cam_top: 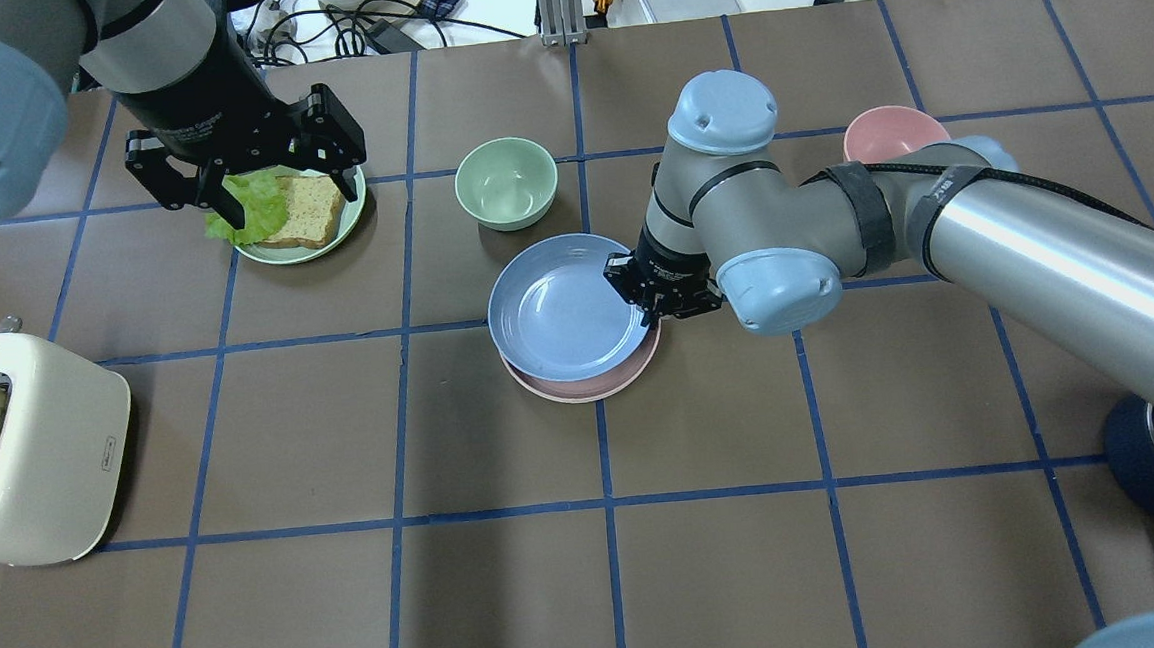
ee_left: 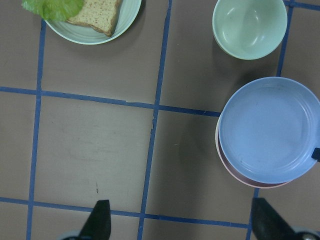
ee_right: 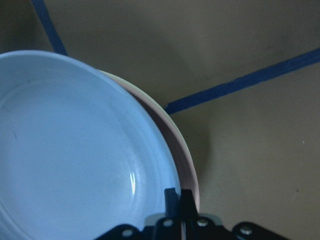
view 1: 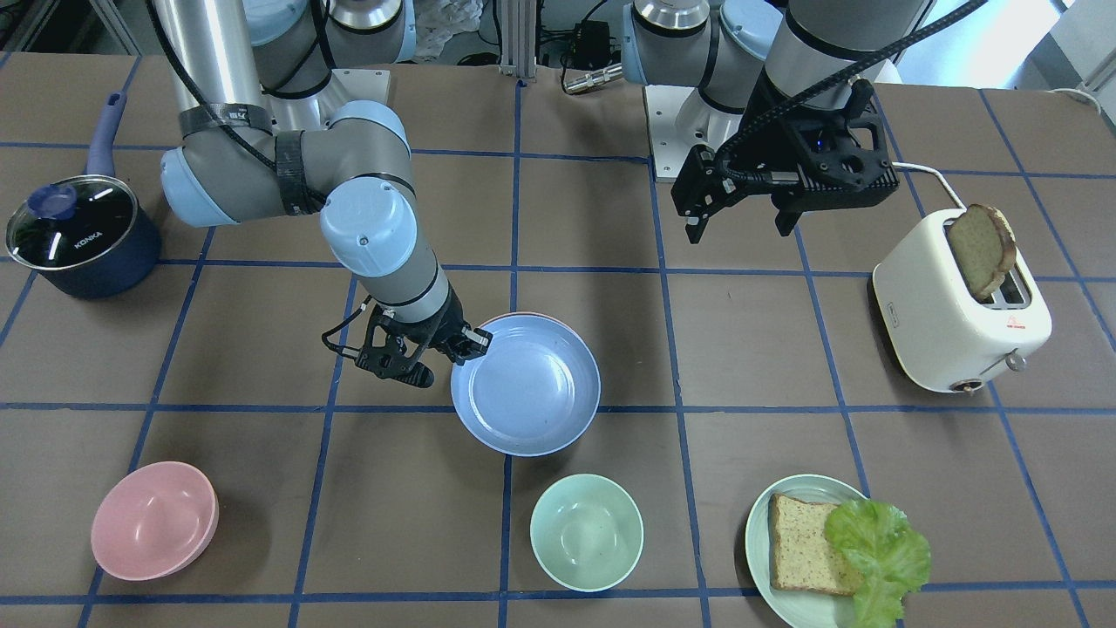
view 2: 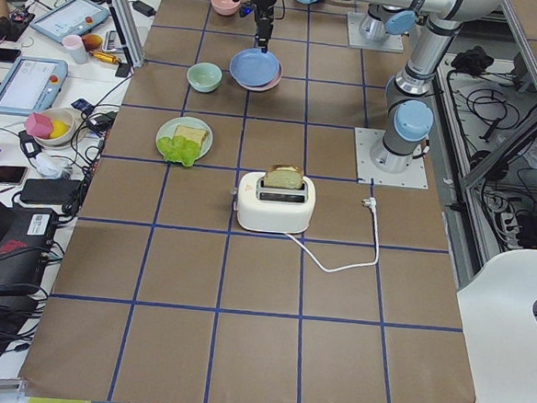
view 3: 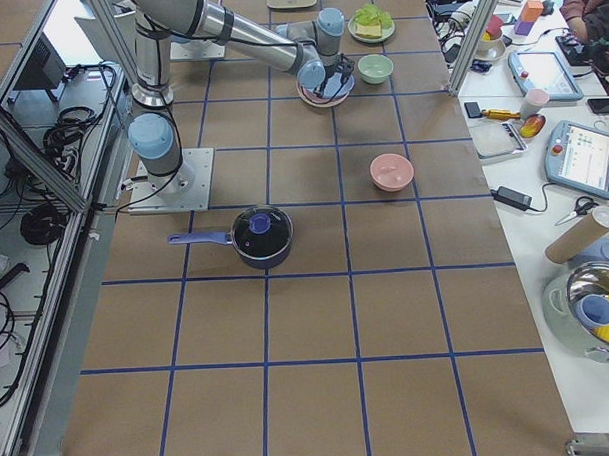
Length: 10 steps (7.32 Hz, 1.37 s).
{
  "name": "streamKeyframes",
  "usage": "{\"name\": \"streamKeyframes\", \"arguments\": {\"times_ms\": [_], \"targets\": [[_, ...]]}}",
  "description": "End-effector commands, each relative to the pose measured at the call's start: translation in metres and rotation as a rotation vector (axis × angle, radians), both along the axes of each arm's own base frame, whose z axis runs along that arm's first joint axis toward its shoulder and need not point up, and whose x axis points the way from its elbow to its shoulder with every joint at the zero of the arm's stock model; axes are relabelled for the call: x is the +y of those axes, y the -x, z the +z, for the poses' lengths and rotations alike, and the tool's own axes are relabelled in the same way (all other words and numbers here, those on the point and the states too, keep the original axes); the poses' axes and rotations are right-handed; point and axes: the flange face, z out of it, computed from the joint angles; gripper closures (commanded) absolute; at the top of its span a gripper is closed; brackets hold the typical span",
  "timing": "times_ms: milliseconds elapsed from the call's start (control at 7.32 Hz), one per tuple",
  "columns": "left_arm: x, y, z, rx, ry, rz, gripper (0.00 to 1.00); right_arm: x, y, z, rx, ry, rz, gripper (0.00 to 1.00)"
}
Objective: Stack three plates with pink and blue
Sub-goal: 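Lower the blue plate onto the stack and open the right gripper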
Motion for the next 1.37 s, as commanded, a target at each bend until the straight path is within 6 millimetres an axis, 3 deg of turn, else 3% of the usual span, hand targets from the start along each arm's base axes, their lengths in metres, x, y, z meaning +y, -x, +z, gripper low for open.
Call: {"name": "streamKeyframes", "arguments": {"times_ms": [0,137,273,683,957,1230], "targets": [[0.0,0.0,0.0,0.0,0.0,0.0,0.0,0.0,-0.002,0.0,0.002,0.0,0.001,0.63],[0.0,0.0,0.0,0.0,0.0,0.0,0.0,-0.001,-0.001,0.005,0.004,0.015,0.007,0.43],[0.0,0.0,0.0,0.0,-0.001,0.0,0.0,-0.004,0.001,0.009,0.01,0.024,0.007,0.35],[0.0,0.0,0.0,0.0,0.0,0.0,0.0,-0.01,0.01,0.019,0.013,0.057,0.047,0.34],[0.0,0.0,0.001,0.0,0.002,-0.001,0.0,-0.025,0.016,0.052,0.042,0.126,0.102,0.27],[0.001,0.0,0.001,0.0,0.0,-0.001,0.0,-0.033,0.04,0.079,0.043,0.141,0.139,0.26]]}}
